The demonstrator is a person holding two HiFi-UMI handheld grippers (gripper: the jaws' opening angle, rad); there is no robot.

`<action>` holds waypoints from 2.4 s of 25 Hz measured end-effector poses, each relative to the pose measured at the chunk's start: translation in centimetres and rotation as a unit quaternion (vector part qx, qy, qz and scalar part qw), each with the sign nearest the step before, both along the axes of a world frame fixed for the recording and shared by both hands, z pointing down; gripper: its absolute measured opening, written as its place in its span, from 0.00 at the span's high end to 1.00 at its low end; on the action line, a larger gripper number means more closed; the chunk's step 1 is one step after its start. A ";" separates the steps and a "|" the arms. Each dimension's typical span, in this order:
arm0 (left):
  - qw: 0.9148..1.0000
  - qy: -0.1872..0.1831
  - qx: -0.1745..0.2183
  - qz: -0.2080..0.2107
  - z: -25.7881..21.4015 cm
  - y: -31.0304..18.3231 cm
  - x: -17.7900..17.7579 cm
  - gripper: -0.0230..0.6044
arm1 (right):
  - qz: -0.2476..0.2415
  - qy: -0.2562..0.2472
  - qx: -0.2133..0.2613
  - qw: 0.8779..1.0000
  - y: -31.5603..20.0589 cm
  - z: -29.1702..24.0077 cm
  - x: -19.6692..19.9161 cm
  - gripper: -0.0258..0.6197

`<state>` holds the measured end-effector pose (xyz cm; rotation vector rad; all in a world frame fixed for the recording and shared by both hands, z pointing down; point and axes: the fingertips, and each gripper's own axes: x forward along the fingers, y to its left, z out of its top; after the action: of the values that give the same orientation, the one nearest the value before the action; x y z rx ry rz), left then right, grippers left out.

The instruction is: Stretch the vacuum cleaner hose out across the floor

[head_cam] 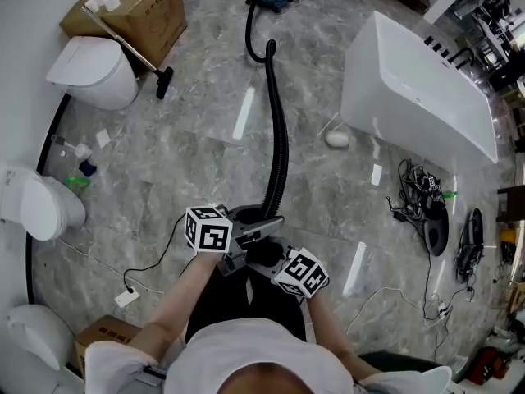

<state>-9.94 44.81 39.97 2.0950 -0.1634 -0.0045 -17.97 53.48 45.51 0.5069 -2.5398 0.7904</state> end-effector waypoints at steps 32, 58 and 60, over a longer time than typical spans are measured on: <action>0.972 -0.198 0.113 0.061 4.7 1.1 4.8 0.66 | 0.370 -0.139 -0.246 0.885 -14.5 -2.0 13.1 0.57; 0.983 -0.102 0.074 -0.137 -0.5 -8.2 -9.9 0.64 | 0.444 -0.479 -0.323 0.685 -17.3 -1.9 19.1 0.67; 0.977 -0.096 0.058 -0.179 -0.6 -8.8 -13.3 0.64 | 0.450 -0.495 -0.321 0.670 -17.6 -1.9 19.8 0.67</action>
<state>-23.27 35.99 39.34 2.1524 -0.6705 -0.0289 1.85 35.90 43.58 1.3747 -2.3158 2.8465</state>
